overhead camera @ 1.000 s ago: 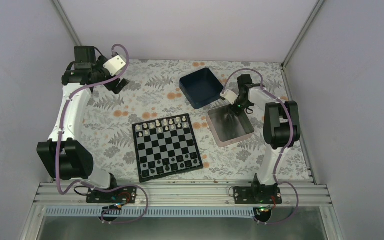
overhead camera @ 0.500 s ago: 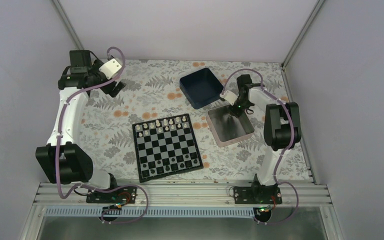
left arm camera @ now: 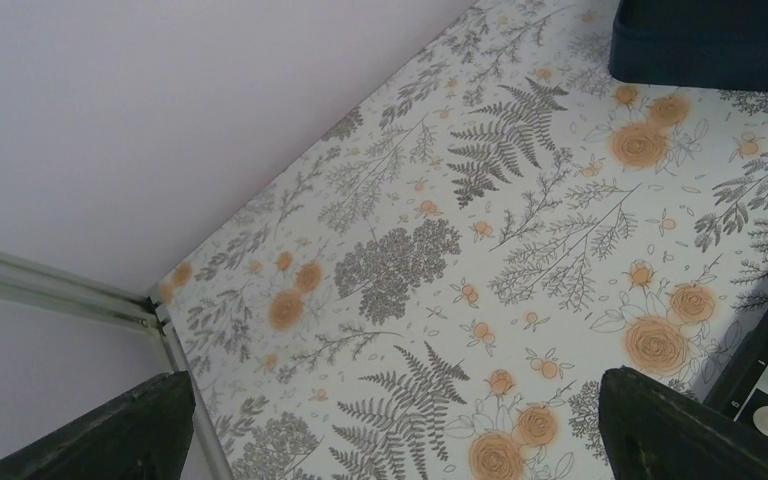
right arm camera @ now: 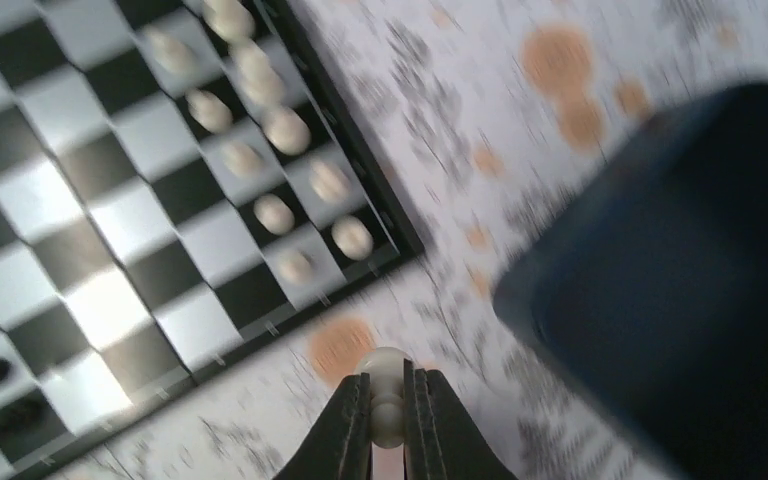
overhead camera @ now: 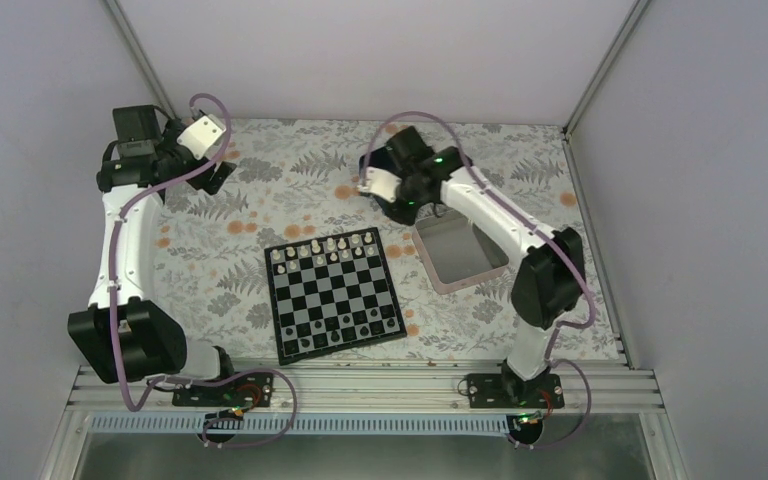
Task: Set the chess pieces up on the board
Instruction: Place the chess piece on the chessboard.
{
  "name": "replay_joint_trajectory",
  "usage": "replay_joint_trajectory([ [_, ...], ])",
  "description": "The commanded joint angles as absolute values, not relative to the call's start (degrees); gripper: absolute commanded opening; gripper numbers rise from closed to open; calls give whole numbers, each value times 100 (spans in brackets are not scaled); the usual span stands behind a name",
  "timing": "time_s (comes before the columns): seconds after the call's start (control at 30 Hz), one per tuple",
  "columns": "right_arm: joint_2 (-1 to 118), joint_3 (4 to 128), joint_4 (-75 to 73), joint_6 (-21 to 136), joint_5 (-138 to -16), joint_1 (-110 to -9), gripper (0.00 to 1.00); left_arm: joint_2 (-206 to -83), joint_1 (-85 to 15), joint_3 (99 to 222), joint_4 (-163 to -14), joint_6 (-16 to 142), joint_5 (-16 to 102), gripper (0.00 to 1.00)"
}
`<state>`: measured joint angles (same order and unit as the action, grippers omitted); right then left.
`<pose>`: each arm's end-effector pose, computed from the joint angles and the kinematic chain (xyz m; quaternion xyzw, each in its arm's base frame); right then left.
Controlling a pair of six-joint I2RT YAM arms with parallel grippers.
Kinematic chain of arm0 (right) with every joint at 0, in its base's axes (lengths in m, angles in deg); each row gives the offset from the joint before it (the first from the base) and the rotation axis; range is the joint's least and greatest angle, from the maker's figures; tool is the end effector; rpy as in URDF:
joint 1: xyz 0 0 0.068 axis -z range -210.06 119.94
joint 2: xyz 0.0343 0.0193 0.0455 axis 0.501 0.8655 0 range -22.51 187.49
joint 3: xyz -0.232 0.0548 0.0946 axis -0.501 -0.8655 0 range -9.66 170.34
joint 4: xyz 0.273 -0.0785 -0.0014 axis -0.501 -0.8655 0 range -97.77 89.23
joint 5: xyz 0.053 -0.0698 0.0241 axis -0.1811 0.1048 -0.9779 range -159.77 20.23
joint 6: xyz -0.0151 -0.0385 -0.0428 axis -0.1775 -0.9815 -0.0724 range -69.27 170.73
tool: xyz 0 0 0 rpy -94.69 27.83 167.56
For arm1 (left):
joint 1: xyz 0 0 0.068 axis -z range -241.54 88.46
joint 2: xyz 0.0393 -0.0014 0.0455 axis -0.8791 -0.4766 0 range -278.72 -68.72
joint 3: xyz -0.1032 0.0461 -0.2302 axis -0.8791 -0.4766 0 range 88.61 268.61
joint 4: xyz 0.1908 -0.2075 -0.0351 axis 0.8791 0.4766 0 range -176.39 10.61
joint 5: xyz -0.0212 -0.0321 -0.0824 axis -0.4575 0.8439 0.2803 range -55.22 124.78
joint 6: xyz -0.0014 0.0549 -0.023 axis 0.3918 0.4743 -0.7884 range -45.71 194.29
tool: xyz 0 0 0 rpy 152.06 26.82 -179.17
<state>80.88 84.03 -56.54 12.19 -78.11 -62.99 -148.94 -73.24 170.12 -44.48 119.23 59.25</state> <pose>0.3332 0.2233 0.2610 -0.5818 0.7820 0.0606 0.2151 0.3287 0.0497 0.3489 0.3388 0.8255 0.0242 0.4507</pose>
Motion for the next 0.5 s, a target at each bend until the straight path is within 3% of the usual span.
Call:
replay_joint_trajectory([
  [0.0, 8687, 9266, -5992, 1426, -7847, -7310, 4, -14713, -7485, 16933, -4642, 11727, 6149, 100],
  [0.2, 9753, 10443, -6210, 1366, -7750, -8174, 4, -14603, -7672, 16819, -4842, 11456, 6150, 100],
  [0.47, 10733, 11134, -5942, 1471, -7713, -8617, 4, -14420, -7861, 16516, -5008, 11343, 6098, 100],
])
